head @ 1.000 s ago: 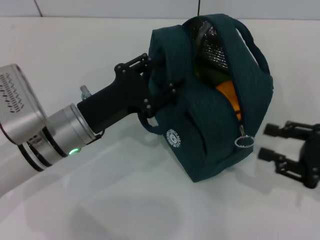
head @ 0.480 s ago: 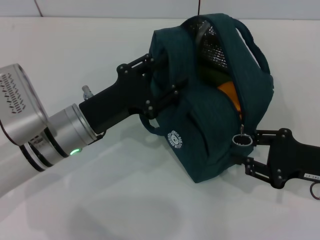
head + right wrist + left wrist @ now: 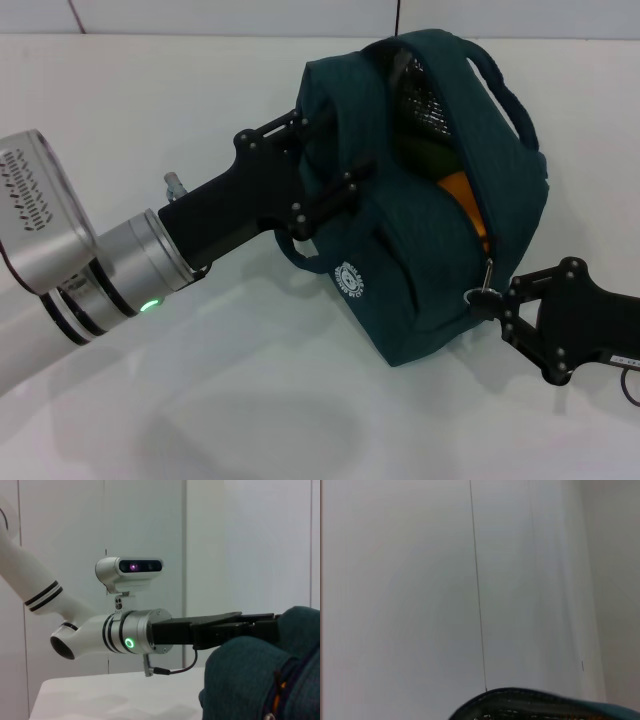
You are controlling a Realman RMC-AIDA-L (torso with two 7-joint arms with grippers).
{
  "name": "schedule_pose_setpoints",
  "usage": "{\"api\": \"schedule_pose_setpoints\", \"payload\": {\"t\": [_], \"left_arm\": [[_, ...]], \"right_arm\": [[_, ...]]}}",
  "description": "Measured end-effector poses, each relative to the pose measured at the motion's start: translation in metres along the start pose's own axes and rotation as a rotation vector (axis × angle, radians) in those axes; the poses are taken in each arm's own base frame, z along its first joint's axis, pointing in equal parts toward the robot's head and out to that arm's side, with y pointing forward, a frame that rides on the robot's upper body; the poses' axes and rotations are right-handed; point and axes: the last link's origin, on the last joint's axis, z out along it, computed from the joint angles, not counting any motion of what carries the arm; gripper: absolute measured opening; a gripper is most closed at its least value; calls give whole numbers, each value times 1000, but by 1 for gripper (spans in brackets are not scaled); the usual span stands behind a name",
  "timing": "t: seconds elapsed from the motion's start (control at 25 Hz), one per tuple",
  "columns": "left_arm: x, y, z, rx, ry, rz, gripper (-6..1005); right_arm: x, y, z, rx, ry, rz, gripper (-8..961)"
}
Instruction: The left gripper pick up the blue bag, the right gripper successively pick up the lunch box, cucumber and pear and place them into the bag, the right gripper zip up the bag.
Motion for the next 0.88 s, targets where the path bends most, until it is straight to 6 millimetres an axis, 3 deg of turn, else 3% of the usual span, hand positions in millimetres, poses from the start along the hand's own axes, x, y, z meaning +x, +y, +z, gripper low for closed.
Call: {"api": "schedule_pose_setpoints", "payload": {"t": [0.16, 0.64, 0.88], "left_arm": [[0, 0, -1, 1, 0, -6, 563], [9, 12, -16, -16, 98, -38, 563], [9, 13, -21, -4, 109, -65, 645]], "right_arm": [[-1, 0, 0, -4, -5, -34, 12], [-16, 6, -4, 38, -164, -268, 7], [-22, 9, 1, 12, -199, -378, 7]]}}
